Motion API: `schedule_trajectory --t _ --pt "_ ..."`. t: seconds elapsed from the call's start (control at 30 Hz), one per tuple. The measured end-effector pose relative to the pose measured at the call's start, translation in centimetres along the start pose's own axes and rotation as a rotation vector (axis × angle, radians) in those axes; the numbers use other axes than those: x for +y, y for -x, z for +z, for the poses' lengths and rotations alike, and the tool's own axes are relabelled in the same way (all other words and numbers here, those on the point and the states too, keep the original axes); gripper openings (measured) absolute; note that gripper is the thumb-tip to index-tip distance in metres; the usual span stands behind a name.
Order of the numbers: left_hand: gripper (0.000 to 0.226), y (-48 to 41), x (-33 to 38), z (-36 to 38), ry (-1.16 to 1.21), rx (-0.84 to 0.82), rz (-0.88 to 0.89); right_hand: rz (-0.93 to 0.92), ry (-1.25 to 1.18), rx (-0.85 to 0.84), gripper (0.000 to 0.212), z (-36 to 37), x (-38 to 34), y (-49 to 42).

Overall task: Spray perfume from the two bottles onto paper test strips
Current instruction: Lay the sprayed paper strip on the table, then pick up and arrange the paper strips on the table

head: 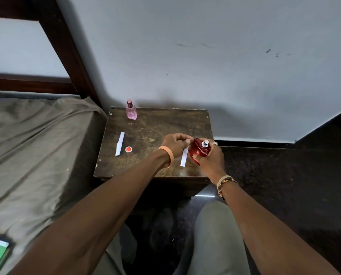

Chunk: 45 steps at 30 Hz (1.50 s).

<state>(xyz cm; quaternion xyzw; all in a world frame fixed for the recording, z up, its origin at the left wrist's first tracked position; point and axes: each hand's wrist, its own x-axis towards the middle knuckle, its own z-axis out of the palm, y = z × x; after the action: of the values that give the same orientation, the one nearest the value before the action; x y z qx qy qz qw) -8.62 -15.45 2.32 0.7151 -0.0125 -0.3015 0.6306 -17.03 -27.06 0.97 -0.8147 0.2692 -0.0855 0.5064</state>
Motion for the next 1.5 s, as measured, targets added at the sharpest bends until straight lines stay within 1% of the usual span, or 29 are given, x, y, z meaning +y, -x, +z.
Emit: schedule_trajectory --t 0.17,0.3,0.43,0.6,0.67,0.73,0.8,0.83,0.87,0.93,0.97,1.03,1.13,1.23,1.3,1.37,1.43,1.5 --pt "0.024 -1.5 -1.5 0.8 -0.043 -0.005 0.006 0.04 0.03 0.025 0.047 0.4 1.9 -1.5" --pt "0.025 -2.1 -2.1 0.8 -0.047 -0.002 -0.008 0.04 0.049 0.03 0.045 0.9 2.5 -2.0" --pt "0.019 -2.1 -2.6 0.7 -0.044 -0.025 -0.029 0.035 0.056 0.03 0.042 1.3 2.9 -1.9" --pt "0.019 -2.0 -2.7 0.6 -0.042 -0.037 -0.04 0.053 0.088 0.038 0.044 1.5 2.8 -2.1" --pt "0.02 -1.9 -2.7 0.2 -0.028 -0.038 -0.054 0.061 0.117 0.026 0.054 1.5 2.6 -2.0" --pt "0.02 -1.5 -2.5 -0.4 0.0 -0.034 -0.067 0.047 0.148 0.002 0.075 1.3 2.4 -1.8" --pt "0.02 -1.0 -2.0 -1.4 0.034 -0.015 -0.072 0.005 0.18 0.015 0.093 1.1 1.5 -1.3" --pt "0.02 -0.7 -1.7 -2.2 0.058 -0.004 -0.076 -0.041 0.21 0.054 0.096 0.9 0.9 -1.0" --pt "0.019 -0.5 -1.2 -3.0 0.085 0.007 -0.078 -0.101 0.248 0.112 0.093 0.8 0.3 -0.7" --pt "0.017 0.1 -0.1 -4.9 0.126 0.028 -0.072 -0.255 0.323 0.234 0.081 0.9 -1.4 -0.2" --pt "0.016 0.3 0.4 -6.1 0.14 0.041 -0.067 -0.325 0.343 0.272 0.074 1.2 -2.3 0.0" --pt "0.016 0.8 1.4 -8.7 0.165 0.078 -0.055 -0.411 0.345 0.283 0.062 2.6 -4.4 0.2" --pt "0.015 1.7 2.1 -12.9 0.206 0.165 -0.031 -0.426 0.294 0.182 0.044 5.8 -7.3 0.4" --pt "0.016 2.5 1.5 -16.8 0.184 0.272 -0.041 -0.429 0.289 -0.012 0.035 9.4 -8.7 0.6" --pt "0.017 3.0 0.5 -19.1 0.185 0.359 -0.073 -0.419 0.287 -0.145 0.035 11.8 -8.9 0.6" --pt "0.013 3.3 -0.9 -21.2 0.192 0.43 -0.112 -0.386 0.294 -0.25 0.037 14.5 -9.0 0.7" --pt "0.013 3.4 -2.4 -22.3 0.184 0.442 -0.156 -0.34 0.333 -0.311 0.041 16.6 -8.8 0.9" --pt "0.014 3.3 -3.5 -22.6 0.209 0.418 -0.186 -0.311 0.385 -0.343 0.043 18.6 -8.2 0.7"
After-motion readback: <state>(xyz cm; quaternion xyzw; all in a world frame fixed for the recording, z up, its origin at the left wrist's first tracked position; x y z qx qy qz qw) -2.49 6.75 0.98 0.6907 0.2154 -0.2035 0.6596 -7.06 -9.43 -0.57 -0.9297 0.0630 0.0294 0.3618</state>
